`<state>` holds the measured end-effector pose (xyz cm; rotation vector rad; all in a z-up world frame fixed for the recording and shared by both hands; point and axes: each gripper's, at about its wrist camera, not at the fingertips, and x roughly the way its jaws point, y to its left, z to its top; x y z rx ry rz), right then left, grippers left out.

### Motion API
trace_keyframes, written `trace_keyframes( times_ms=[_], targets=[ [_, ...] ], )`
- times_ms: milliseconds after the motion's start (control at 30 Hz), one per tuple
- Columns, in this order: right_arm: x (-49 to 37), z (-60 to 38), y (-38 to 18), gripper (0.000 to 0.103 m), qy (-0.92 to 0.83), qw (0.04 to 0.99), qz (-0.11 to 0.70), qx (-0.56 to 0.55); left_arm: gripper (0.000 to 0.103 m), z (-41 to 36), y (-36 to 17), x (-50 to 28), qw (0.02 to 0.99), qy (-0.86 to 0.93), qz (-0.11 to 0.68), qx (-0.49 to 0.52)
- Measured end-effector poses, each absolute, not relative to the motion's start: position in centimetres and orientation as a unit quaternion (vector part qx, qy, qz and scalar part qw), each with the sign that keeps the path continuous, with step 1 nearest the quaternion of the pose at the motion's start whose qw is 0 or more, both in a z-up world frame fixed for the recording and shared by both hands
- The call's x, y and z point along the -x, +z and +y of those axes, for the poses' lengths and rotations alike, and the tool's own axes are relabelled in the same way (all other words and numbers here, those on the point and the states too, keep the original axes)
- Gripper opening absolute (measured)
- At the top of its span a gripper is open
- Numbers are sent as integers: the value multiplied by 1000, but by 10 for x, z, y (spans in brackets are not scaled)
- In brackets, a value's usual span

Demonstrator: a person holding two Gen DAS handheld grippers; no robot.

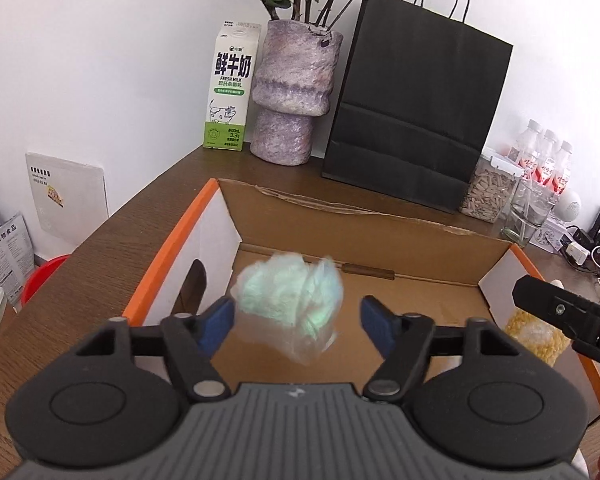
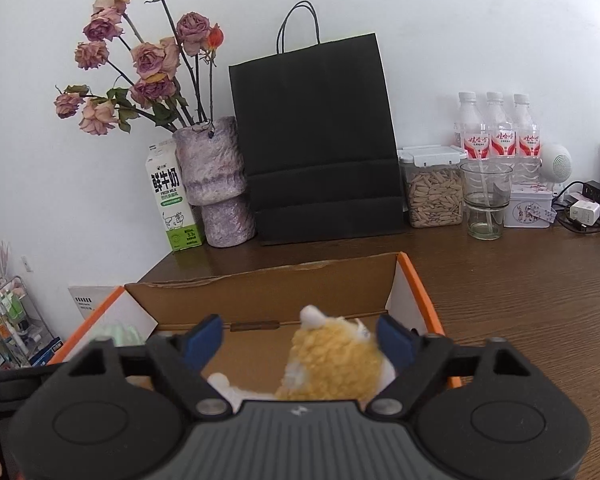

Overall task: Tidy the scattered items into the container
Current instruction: 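Carry the sheep and green bag over the box and open both grippers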

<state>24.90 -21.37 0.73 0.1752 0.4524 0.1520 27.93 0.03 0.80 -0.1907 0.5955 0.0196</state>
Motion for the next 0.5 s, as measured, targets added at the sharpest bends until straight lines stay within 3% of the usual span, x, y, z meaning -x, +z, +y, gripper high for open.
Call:
trace_keyframes(
  times_ms=[33, 133, 500],
  targets=[
    [-247, -214, 9, 98, 75, 969, 219, -84, 103, -2, 10, -277, 954, 14, 286, 88],
    [-243, -214, 13, 103, 79, 970, 215, -83, 103, -7, 15, -269, 962, 31, 264, 69],
    [-232, -214, 19, 103, 82, 972, 206, -77, 103, -2, 16, -267, 961, 35, 264, 81]
  ],
)
